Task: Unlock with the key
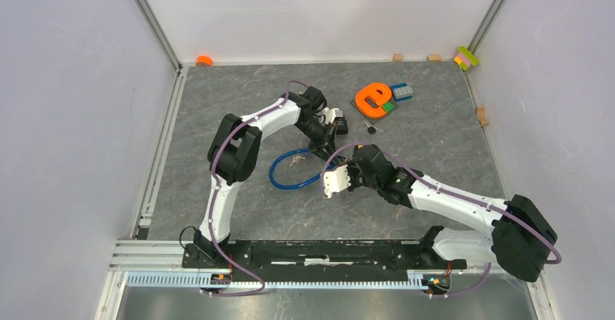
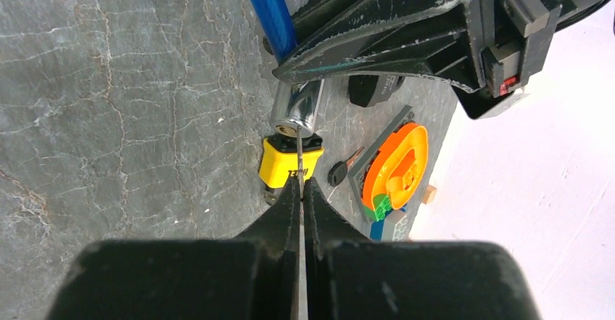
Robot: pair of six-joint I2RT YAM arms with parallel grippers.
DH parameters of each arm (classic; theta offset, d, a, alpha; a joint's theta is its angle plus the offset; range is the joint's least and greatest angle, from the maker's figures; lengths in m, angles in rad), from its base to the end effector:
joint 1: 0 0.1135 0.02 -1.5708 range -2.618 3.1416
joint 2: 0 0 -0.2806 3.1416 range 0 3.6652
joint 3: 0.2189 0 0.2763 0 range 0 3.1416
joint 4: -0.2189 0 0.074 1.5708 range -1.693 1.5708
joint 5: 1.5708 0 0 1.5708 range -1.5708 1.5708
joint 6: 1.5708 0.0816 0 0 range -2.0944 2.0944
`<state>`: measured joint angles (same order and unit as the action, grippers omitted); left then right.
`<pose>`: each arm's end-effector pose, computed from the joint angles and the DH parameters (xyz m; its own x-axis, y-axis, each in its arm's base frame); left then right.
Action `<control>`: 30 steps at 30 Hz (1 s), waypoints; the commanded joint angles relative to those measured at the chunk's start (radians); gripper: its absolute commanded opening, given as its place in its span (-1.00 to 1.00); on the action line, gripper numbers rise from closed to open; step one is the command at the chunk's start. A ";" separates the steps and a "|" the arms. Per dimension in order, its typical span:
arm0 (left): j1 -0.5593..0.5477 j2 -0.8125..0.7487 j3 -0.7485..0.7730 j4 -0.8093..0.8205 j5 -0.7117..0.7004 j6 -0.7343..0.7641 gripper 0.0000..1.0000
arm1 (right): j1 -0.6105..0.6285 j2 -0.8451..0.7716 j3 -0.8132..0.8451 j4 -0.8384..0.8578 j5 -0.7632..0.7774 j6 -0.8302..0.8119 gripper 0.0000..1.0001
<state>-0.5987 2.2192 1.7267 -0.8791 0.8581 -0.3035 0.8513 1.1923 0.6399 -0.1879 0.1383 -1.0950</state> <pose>0.3623 -0.3219 0.1377 -0.9198 0.3910 0.0328 0.2277 0.6000 -0.7669 0.2007 0.2120 0.1794 0.3990 -0.8806 -0.2555 -0.7056 -0.1169 -0.6989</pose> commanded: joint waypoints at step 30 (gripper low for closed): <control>0.025 -0.054 -0.070 0.090 0.114 -0.087 -0.96 | 0.002 -0.054 -0.080 0.085 0.004 -0.011 -1.00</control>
<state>-0.5823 2.2189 1.6646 -0.8112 0.9161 -0.3183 0.8555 1.1637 0.5701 -0.1513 0.1551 -1.1053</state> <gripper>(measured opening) 0.066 0.010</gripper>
